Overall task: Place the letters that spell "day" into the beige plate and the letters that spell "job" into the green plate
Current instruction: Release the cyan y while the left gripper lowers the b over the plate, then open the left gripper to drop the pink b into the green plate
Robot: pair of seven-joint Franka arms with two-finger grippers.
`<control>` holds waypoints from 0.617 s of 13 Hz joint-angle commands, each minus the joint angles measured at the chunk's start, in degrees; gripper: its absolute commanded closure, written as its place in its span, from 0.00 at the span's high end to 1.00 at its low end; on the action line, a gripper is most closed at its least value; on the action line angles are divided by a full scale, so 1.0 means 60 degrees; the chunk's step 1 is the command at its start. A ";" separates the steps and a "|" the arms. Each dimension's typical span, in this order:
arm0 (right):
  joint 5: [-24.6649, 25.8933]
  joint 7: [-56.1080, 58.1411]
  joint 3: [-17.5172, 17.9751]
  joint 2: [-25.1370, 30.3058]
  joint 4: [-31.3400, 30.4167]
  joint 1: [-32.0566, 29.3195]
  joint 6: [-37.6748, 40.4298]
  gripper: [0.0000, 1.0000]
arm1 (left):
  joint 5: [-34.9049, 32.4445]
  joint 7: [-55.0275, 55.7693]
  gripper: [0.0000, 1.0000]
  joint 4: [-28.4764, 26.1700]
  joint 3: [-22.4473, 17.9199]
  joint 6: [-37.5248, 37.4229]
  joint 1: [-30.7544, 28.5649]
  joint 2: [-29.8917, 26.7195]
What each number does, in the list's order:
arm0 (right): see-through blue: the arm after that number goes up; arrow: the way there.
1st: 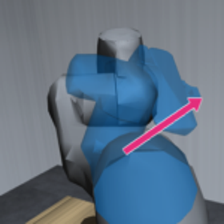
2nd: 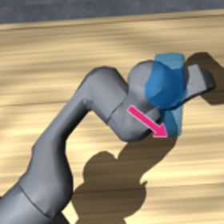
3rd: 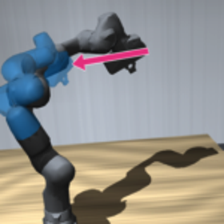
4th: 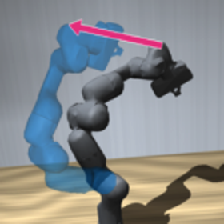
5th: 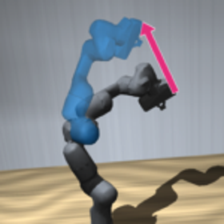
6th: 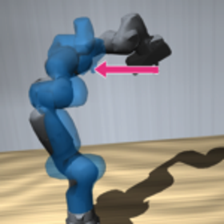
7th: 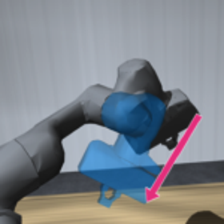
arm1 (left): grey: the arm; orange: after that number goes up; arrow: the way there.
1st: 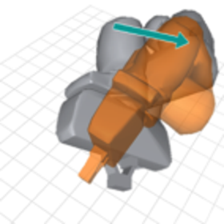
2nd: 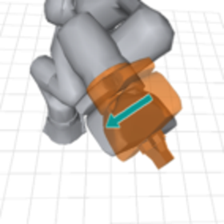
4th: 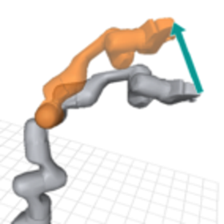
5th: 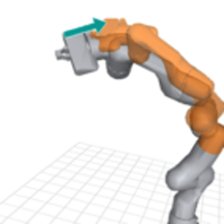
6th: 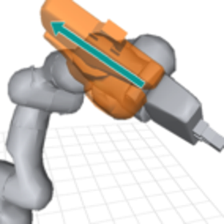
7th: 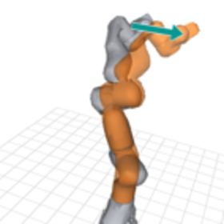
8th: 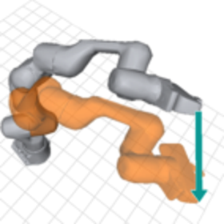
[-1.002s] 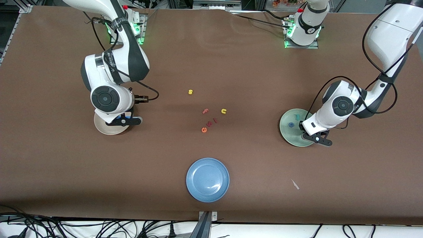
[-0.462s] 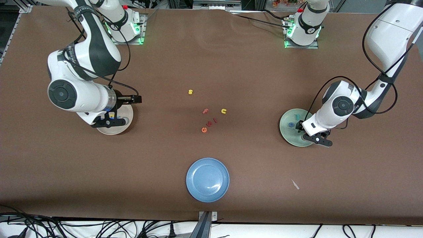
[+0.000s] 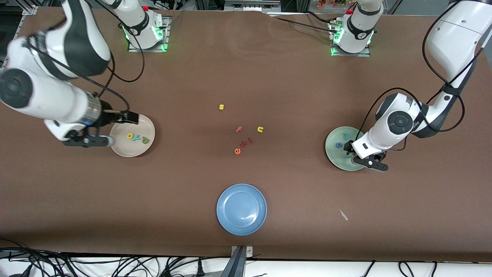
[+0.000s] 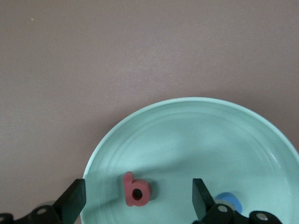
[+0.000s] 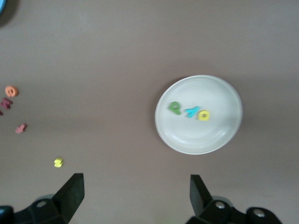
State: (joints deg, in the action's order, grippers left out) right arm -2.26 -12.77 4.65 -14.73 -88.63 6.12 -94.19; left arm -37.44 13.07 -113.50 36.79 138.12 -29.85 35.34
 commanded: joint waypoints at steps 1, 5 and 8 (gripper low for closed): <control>0.0258 0.0076 -0.0787 0.0418 0.0225 0.0210 0.0840 1.00 | -0.0132 0.0194 1.00 -0.0010 0.0473 -0.0825 -0.0078 -0.0717; 0.0302 0.0048 -0.1229 0.0783 0.0911 0.0210 0.1341 1.00 | 0.0321 0.0238 1.00 0.0034 0.1146 -0.1557 -0.0078 -0.1581; 0.1283 0.0004 -0.0880 0.0813 0.1339 0.0342 0.1986 1.00 | 0.0922 0.0224 1.00 0.0836 0.1659 -0.2858 -0.0078 -0.1890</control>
State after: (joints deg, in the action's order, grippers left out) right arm 2.59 -12.41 -1.96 -10.38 -81.90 7.40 -84.73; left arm -34.33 14.68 -111.09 44.85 126.34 -29.91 26.49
